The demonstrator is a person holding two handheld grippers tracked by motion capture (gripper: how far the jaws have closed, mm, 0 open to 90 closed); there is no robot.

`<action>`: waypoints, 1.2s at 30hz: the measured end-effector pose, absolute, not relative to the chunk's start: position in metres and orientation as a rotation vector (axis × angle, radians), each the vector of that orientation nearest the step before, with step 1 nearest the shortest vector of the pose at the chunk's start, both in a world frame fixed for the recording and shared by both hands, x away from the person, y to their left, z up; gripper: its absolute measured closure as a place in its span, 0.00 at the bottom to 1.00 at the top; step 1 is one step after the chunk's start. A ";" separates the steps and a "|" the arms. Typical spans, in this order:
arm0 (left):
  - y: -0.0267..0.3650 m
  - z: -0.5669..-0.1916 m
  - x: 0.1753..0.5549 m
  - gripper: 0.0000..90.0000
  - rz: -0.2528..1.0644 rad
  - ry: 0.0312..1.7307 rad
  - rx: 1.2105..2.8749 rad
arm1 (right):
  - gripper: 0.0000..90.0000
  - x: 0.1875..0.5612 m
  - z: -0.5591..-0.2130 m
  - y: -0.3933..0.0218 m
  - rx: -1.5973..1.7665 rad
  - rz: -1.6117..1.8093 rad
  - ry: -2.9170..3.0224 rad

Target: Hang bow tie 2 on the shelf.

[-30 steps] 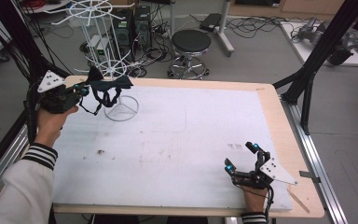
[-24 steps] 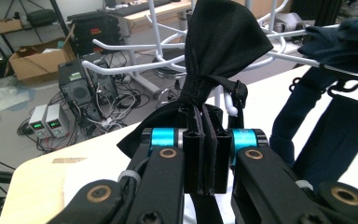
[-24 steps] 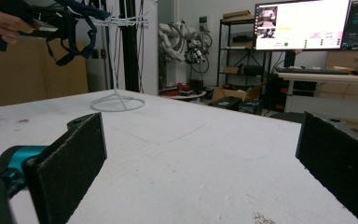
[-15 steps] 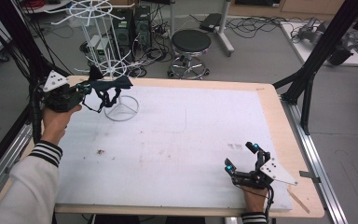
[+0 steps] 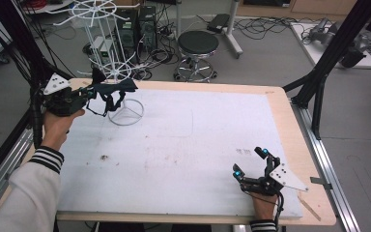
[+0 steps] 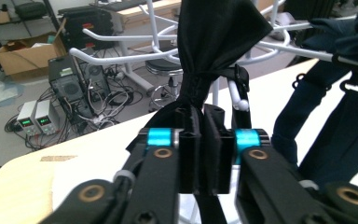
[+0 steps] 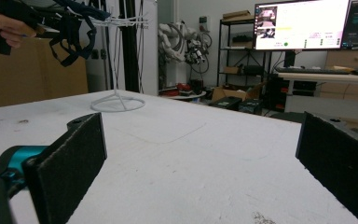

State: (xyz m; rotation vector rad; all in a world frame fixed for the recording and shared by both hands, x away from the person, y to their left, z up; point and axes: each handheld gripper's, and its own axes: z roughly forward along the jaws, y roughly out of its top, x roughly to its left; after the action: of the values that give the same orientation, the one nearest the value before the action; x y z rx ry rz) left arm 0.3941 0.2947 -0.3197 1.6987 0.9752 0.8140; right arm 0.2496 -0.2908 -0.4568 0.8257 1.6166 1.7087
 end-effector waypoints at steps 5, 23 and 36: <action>0.299 -0.319 0.391 0.59 0.766 0.952 1.702 | 0.01 0.250 -0.457 -0.291 0.824 1.710 1.607; 0.317 -0.367 0.324 0.17 0.647 0.736 1.602 | 0.01 0.249 -0.457 -0.291 0.829 1.706 1.619; 0.294 -0.429 0.291 0.08 0.621 0.673 1.537 | 0.01 0.249 -0.457 -0.290 0.828 1.692 1.617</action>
State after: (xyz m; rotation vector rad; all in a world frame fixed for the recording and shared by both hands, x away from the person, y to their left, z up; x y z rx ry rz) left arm 0.2908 0.2939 -0.4292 1.5369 0.6732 0.6208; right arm 0.2486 -0.2895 -0.4566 0.8283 1.6174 1.6922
